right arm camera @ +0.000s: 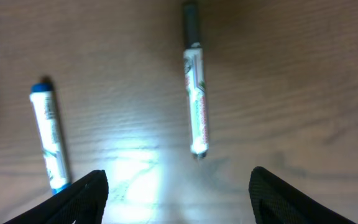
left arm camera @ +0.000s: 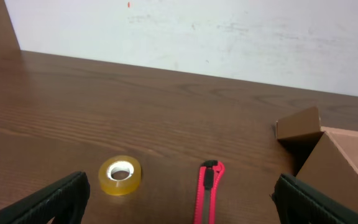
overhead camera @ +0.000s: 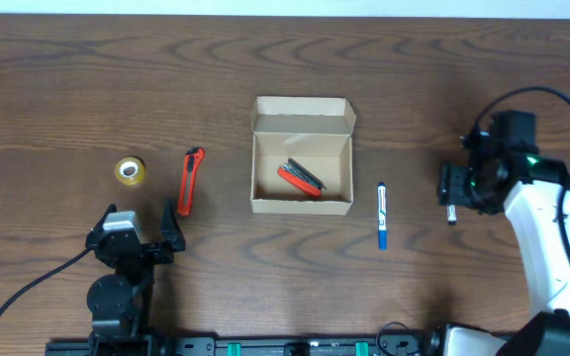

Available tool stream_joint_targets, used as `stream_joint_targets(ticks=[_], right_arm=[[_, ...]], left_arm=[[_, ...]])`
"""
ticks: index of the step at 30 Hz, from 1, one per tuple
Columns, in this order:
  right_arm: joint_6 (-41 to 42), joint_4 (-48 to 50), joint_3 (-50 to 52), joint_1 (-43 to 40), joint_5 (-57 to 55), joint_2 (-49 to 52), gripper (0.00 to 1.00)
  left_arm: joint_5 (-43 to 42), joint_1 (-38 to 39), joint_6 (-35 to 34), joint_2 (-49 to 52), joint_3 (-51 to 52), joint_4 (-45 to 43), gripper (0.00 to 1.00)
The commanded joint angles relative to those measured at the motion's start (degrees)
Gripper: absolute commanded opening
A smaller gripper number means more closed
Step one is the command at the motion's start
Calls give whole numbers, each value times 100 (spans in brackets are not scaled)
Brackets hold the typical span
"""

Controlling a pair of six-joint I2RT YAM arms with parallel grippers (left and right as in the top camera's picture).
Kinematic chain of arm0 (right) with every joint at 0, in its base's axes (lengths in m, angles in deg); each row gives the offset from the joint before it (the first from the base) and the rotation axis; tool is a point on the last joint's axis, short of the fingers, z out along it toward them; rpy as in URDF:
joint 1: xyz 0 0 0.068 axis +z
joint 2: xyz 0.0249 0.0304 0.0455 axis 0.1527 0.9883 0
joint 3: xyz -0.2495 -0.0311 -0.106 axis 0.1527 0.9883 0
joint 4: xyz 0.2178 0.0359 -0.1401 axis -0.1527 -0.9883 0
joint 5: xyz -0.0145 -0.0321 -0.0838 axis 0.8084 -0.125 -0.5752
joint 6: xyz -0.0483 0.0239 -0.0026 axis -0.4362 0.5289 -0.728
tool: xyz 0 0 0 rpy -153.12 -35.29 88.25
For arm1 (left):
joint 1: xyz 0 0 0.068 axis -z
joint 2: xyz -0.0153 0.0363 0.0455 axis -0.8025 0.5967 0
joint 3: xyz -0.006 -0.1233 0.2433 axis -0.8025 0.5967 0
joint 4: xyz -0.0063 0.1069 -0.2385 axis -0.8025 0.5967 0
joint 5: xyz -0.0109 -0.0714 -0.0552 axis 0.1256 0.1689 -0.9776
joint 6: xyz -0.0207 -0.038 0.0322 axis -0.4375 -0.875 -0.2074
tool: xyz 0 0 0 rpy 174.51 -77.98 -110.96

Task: Pack container
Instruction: 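Lift the right gripper out and move to the black-capped marker, then lower the right gripper and grasp the black-capped marker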

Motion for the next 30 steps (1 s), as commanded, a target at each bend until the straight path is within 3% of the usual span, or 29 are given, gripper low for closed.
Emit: stream_joint_targets(ticks=[1, 9, 16, 30], right_arm=[[-730, 319, 280, -402, 710, 66, 75], [-850, 476, 315, -531, 927, 507, 76], [-592, 479, 205, -522, 920, 1217, 69], [-990, -758, -1526, -455, 726, 1991, 70]], left_arm=[[-15, 22, -44, -35, 162, 131, 95], [-17, 22, -46, -37, 162, 129, 95], [-17, 22, -44, -37, 162, 131, 95], [-17, 22, -46, -35, 162, 129, 95]])
